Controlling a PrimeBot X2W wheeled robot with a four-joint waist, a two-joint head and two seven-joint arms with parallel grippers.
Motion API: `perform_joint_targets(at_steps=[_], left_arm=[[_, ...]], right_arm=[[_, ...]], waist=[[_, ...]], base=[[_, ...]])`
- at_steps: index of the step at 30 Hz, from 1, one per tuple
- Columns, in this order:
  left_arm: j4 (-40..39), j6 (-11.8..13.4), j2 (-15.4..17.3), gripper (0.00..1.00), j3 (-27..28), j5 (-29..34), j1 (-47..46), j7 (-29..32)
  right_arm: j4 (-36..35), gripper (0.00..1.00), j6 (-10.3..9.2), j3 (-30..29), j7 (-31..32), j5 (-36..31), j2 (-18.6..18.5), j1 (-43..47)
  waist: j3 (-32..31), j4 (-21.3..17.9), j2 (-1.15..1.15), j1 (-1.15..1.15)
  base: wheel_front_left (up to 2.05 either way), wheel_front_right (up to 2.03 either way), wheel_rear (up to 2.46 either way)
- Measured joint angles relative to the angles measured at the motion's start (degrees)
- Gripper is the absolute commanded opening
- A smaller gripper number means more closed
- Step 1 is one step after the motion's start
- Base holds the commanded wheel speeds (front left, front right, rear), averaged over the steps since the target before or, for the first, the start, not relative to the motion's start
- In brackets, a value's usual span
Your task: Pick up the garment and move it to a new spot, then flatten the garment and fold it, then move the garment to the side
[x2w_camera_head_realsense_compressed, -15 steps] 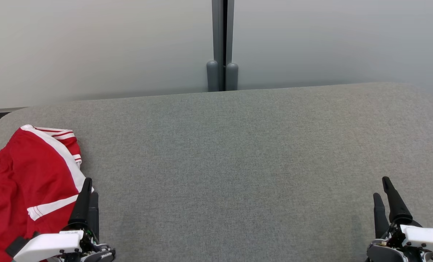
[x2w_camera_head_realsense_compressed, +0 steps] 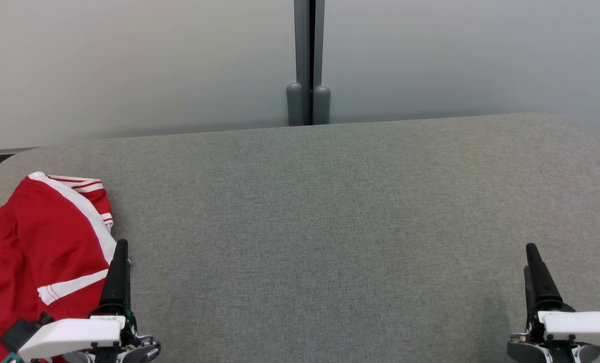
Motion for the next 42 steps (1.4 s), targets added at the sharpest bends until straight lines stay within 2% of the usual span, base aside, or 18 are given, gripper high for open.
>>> perform_joint_targets(at_steps=[11, 22, 42], left_arm=[[-1.8, 0.0, 0.1, 1.0, -0.8, 6.7, 0.8, -2.5], [-3.8, 0.0, 0.3, 1.0, -1.2, 17.2, 0.9, -4.6], [-7.5, 0.0, 0.6, 1.0, -2.8, 31.3, 1.0, -8.2]], right_arm=[[-2.3, 1.0, 0.0, 3.2, -2.5, -11.4, 0.0, 0.1], [-3.6, 1.0, 0.0, 5.5, -4.7, -21.7, 0.0, 0.3], [-5.3, 1.0, 0.0, 8.3, -8.2, -35.9, -0.2, 0.7]], waist=[[0.0, 0.1, 0.0, 0.0], [0.2, 0.4, 0.0, 0.0], [1.0, 0.6, 0.0, 0.0]], base=[[0.0, 0.0, 0.0], [0.0, 0.0, 0.0], [0.0, 0.0, 0.0]])
